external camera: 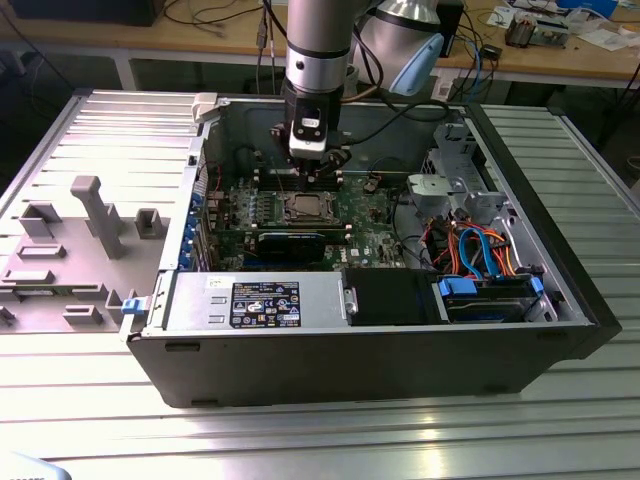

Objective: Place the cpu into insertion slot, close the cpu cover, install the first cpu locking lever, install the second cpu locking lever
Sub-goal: 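Install the first cpu locking lever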

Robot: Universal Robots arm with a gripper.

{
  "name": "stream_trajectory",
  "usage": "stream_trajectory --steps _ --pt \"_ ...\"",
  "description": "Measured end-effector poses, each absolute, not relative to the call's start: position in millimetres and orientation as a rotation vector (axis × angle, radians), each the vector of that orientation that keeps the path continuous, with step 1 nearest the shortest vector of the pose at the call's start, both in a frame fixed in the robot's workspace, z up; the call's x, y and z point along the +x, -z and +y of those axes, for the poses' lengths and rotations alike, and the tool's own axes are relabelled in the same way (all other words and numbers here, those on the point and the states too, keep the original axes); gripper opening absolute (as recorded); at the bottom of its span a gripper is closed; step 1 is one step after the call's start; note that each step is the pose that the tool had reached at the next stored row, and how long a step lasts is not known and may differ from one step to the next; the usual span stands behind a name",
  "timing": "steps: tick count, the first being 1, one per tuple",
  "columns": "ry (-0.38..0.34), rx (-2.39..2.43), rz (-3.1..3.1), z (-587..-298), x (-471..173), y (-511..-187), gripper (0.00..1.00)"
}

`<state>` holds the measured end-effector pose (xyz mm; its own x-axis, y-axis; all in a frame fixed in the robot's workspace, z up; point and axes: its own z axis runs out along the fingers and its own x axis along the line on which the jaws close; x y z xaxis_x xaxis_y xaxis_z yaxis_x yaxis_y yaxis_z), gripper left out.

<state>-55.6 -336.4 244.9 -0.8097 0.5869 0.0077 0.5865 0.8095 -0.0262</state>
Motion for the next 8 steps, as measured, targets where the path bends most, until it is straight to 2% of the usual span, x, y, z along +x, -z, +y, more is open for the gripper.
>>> stream_trajectory --steps 8 --pt "-0.035 -0.954 -2.977 -336.3 -55.6 -244.9 0.11"
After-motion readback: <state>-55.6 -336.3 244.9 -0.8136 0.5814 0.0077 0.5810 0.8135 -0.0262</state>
